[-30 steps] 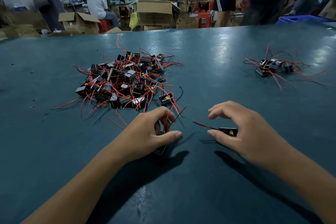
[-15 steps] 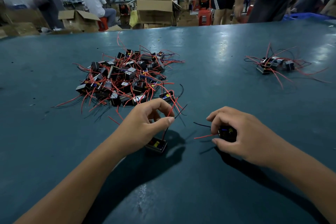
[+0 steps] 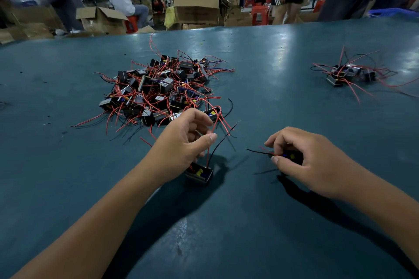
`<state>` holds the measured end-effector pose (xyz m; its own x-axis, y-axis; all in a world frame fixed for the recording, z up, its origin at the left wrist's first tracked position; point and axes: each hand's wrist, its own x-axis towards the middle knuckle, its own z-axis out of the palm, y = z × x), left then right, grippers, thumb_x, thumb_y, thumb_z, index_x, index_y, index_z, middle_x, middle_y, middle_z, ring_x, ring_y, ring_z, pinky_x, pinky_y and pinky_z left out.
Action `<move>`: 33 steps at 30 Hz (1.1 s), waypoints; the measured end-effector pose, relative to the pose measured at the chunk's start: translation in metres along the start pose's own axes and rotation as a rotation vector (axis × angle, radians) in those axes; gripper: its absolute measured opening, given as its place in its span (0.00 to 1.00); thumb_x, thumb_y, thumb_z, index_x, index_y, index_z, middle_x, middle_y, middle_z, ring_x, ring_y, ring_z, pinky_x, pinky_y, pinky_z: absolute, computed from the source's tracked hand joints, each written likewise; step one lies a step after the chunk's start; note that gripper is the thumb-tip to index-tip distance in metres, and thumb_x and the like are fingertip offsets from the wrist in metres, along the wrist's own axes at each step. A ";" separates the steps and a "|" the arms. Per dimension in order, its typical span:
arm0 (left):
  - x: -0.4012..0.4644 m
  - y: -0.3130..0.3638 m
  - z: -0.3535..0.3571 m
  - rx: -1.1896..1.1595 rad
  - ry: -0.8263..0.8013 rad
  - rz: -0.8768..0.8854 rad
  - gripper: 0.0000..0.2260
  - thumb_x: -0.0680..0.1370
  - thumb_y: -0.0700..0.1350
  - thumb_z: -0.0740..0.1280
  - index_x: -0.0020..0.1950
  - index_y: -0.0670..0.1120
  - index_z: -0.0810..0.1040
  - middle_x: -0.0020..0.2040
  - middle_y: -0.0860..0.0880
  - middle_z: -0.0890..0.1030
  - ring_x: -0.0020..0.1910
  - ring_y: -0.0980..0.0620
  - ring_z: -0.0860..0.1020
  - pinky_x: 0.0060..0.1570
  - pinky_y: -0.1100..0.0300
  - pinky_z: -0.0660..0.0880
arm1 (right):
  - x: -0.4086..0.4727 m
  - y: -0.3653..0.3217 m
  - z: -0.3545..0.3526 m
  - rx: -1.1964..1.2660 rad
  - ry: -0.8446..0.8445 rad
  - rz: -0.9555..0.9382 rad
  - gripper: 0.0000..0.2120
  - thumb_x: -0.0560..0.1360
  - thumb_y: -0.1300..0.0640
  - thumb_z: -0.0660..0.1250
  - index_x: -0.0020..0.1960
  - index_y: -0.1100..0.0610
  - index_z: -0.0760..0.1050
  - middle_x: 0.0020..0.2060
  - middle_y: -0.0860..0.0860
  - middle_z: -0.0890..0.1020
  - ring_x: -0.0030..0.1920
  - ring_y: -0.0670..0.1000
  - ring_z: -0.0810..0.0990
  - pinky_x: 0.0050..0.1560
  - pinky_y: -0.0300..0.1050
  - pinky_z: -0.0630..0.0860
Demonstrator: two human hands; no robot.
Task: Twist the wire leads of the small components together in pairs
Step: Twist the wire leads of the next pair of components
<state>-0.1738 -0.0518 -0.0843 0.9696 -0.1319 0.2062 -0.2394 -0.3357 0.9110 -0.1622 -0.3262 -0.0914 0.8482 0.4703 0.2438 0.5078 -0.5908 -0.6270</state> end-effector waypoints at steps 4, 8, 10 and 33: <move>-0.001 0.004 0.002 -0.124 -0.037 0.015 0.07 0.80 0.44 0.67 0.45 0.41 0.77 0.36 0.49 0.80 0.30 0.51 0.72 0.31 0.58 0.69 | 0.002 0.003 0.001 0.044 0.009 0.010 0.09 0.74 0.57 0.69 0.40 0.48 0.71 0.50 0.38 0.80 0.50 0.42 0.80 0.46 0.30 0.72; -0.002 0.007 0.000 -0.281 -0.128 -0.008 0.10 0.79 0.46 0.64 0.41 0.44 0.81 0.36 0.43 0.82 0.30 0.51 0.72 0.29 0.62 0.67 | 0.003 0.004 0.001 0.071 0.011 0.007 0.09 0.74 0.59 0.69 0.40 0.50 0.71 0.49 0.42 0.81 0.50 0.43 0.81 0.49 0.32 0.73; -0.003 0.006 0.000 -0.285 -0.169 -0.001 0.07 0.79 0.43 0.65 0.44 0.43 0.81 0.37 0.42 0.83 0.30 0.51 0.73 0.29 0.64 0.69 | 0.002 0.004 0.001 0.066 0.012 0.005 0.09 0.75 0.60 0.69 0.41 0.51 0.71 0.49 0.42 0.82 0.50 0.44 0.81 0.49 0.32 0.73; -0.002 -0.004 -0.001 0.306 -0.130 0.094 0.09 0.73 0.52 0.75 0.52 0.54 0.83 0.43 0.53 0.80 0.35 0.54 0.78 0.38 0.61 0.76 | 0.002 0.005 -0.001 0.069 -0.012 -0.004 0.05 0.73 0.50 0.71 0.41 0.48 0.75 0.50 0.37 0.80 0.50 0.42 0.80 0.48 0.31 0.72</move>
<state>-0.1747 -0.0496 -0.0881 0.9326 -0.2867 0.2194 -0.3509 -0.5776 0.7370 -0.1578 -0.3291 -0.0935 0.8442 0.4806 0.2374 0.4990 -0.5428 -0.6756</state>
